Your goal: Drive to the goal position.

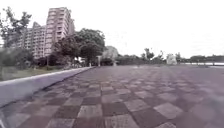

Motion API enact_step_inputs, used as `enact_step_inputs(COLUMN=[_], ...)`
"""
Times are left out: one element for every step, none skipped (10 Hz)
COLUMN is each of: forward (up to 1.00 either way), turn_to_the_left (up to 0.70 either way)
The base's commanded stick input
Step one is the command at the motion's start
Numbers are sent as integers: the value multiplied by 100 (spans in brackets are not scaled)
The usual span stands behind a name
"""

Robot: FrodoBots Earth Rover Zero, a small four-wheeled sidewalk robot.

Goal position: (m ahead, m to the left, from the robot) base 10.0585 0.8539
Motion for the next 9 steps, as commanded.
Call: enact_step_inputs(forward=[100, 100, 100, 100, 100, 100, 100, 100, 100], turn_to_the_left=[0, 0, 0, 0, 0, 0, 0, 0, 0])
